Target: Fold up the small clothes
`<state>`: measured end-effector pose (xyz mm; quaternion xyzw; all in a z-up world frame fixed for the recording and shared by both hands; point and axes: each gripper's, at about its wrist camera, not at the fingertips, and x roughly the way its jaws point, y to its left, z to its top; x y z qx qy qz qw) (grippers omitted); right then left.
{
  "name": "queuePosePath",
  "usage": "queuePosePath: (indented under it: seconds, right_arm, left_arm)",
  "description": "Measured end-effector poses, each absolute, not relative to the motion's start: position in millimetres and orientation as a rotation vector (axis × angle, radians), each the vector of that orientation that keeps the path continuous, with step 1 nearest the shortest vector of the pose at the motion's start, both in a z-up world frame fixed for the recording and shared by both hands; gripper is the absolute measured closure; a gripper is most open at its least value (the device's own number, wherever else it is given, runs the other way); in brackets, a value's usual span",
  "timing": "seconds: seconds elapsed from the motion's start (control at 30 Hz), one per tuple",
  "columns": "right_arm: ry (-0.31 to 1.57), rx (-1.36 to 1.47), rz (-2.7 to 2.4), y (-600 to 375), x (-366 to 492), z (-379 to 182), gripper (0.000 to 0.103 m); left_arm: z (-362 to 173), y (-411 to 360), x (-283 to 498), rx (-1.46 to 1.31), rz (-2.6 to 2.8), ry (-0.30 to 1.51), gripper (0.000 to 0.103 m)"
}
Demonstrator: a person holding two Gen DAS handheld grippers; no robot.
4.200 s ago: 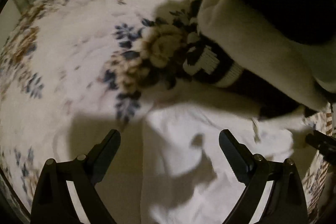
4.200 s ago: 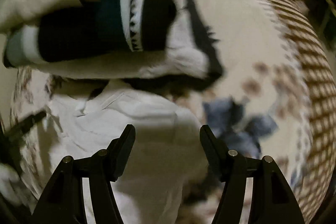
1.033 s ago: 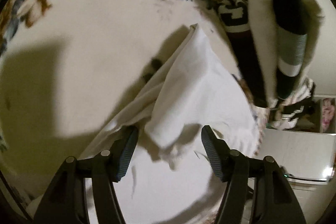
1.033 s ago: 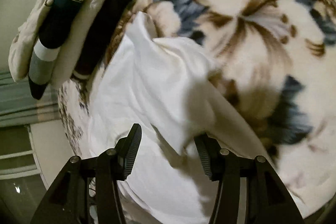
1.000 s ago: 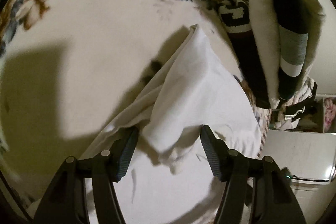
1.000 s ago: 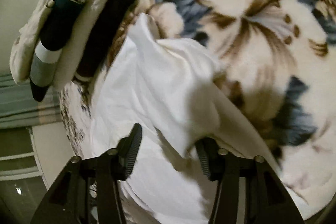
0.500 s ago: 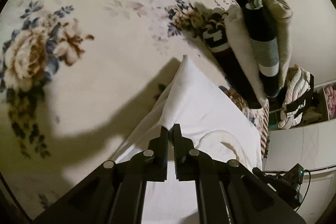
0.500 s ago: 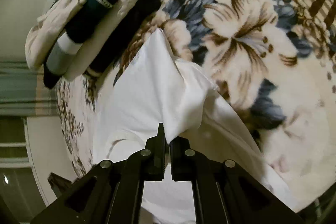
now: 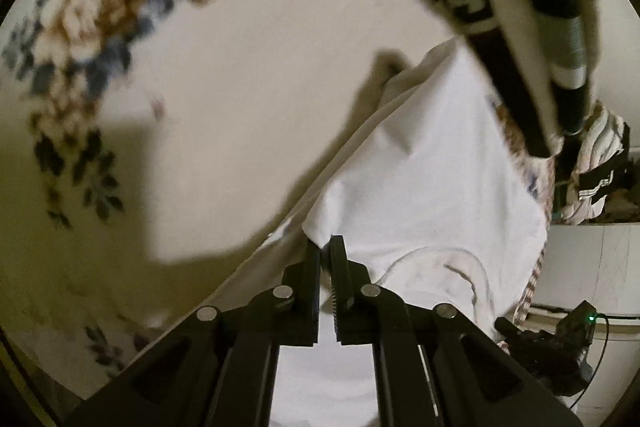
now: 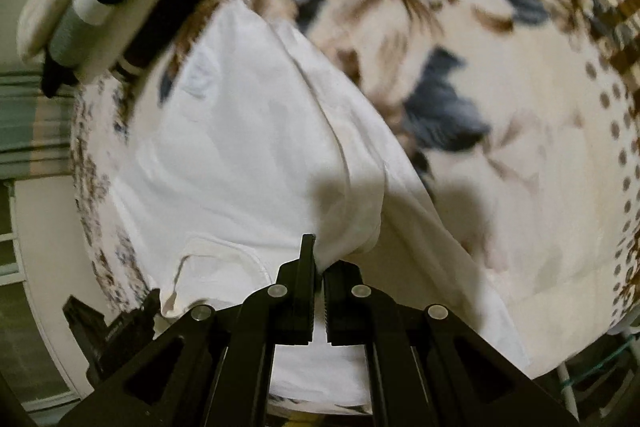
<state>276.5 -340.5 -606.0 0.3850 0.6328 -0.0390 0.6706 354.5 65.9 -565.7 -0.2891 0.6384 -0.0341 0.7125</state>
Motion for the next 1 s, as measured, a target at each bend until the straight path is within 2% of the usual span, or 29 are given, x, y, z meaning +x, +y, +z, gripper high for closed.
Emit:
queuePosePath:
  seconds: [0.07,0.1,0.17,0.2,0.23,0.4,0.5,0.57,0.73,0.87,0.9,0.93,1.0]
  right_arm:
    - [1.493,0.849,-0.077,-336.8,276.9,-619.7,0.099]
    - [1.529,0.801,-0.078,-334.8,277.6,-622.6,0.095]
    - [1.564,0.72,-0.087,-333.6,277.0,-617.0,0.081]
    - [1.551,0.678,-0.096,-335.4,274.5,-606.9,0.07]
    - [1.528,0.647,-0.112,-337.2,272.7,-597.1,0.065]
    - [1.331,0.534,-0.133,-331.4,295.6,-541.1,0.065]
    - [1.25,0.481,-0.058,-302.9,337.4,-531.3,0.065]
    - [1.217,0.497,0.006,-281.3,369.7,-535.1,0.065]
    - [1.249,0.391,0.075,-234.1,429.2,-571.2,0.065]
    - [1.271,0.384,-0.051,-269.4,435.8,-593.2,0.068]
    - [1.275,0.401,-0.067,-278.7,435.8,-594.5,0.068]
    - [1.282,0.416,-0.072,-288.6,434.4,-597.3,0.074]
    - [1.299,0.413,-0.082,-296.5,433.6,-601.6,0.074]
  left_arm:
    - [-560.4,67.9,357.4,-0.636,-0.074,1.425,0.098]
    - [-552.2,67.7,358.0,-0.619,-0.078,1.42,0.097]
    - [-525.7,64.1,361.1,-0.553,-0.076,1.385,0.093]
    - [-517.5,61.9,362.8,-0.532,-0.073,1.369,0.085]
    - [-506.7,58.4,366.7,-0.507,-0.071,1.344,0.076]
    - [-471.4,23.0,409.0,-0.424,-0.098,1.24,0.073]
    - [-471.9,4.5,432.2,-0.446,-0.129,1.203,0.073]
    - [-484.6,-14.3,453.2,-0.411,-0.152,1.213,0.068]
    - [-545.5,-40.7,495.0,-0.239,-0.161,1.287,0.068]
    - [-572.1,-13.6,505.0,-0.276,-0.145,1.306,0.067]
    - [-571.9,-9.0,505.0,-0.286,-0.143,1.304,0.067]
    - [-571.2,-4.8,505.2,-0.287,-0.137,1.303,0.067]
    - [-567.9,-0.9,503.9,-0.283,-0.122,1.315,0.066]
